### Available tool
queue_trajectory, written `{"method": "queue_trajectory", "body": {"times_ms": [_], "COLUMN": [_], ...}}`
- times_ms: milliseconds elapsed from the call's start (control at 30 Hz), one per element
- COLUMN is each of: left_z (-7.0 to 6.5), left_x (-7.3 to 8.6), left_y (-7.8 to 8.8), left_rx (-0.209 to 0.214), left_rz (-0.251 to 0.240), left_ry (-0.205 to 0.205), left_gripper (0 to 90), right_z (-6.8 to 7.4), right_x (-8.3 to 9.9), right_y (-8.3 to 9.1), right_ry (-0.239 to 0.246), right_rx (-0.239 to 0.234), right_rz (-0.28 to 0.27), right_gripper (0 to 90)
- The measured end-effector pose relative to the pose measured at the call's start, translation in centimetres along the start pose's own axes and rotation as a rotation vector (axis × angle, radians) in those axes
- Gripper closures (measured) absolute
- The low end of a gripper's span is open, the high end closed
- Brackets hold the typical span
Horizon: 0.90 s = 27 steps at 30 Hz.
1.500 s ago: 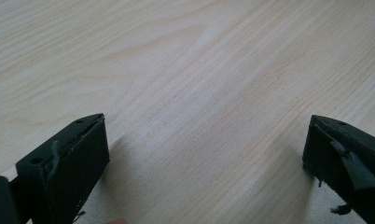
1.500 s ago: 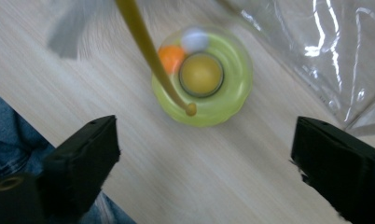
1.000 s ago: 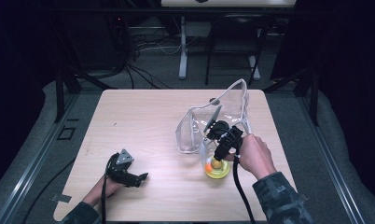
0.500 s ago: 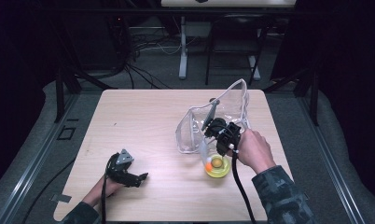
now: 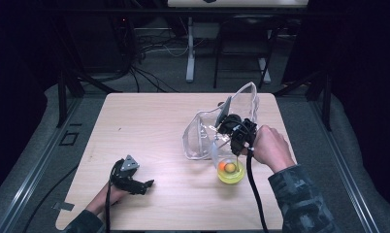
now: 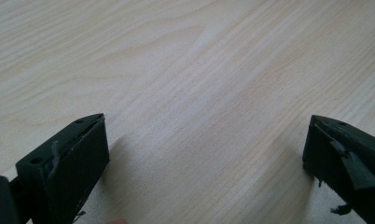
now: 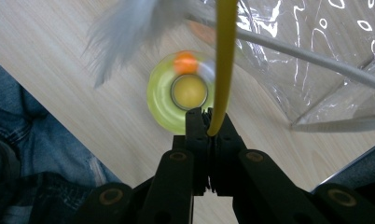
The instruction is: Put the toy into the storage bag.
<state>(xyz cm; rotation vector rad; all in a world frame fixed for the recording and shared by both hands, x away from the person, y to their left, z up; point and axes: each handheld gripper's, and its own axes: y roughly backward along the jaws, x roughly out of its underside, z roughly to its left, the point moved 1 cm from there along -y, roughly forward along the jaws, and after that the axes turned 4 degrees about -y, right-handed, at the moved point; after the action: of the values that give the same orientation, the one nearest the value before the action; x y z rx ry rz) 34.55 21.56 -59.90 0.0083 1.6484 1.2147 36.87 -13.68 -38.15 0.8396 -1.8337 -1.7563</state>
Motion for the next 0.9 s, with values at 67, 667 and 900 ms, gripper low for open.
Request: {"method": "queue_trajectory", "body": {"times_ms": [67, 667, 900], "left_z": [0.0, 0.0, 0.0], "left_x": [0.0, 0.0, 0.0], "left_y": [0.0, 0.0, 0.1], "left_rx": [0.0, 0.0, 0.007], "left_rz": [0.0, 0.0, 0.007], "left_ry": [0.0, 0.0, -0.002], "left_gripper": [0.2, 0.2, 0.2], "right_z": [-0.2, -2.6, -3.5], "right_x": [0.2, 2.0, 2.8], "right_y": [0.2, 2.7, 3.6], "right_ry": [-0.006, -0.078, -0.1], "right_rx": [-0.001, 0.016, 0.035], "right_rz": [-0.001, -0.002, -0.001], "right_gripper": [87.7, 87.7, 87.7]}}
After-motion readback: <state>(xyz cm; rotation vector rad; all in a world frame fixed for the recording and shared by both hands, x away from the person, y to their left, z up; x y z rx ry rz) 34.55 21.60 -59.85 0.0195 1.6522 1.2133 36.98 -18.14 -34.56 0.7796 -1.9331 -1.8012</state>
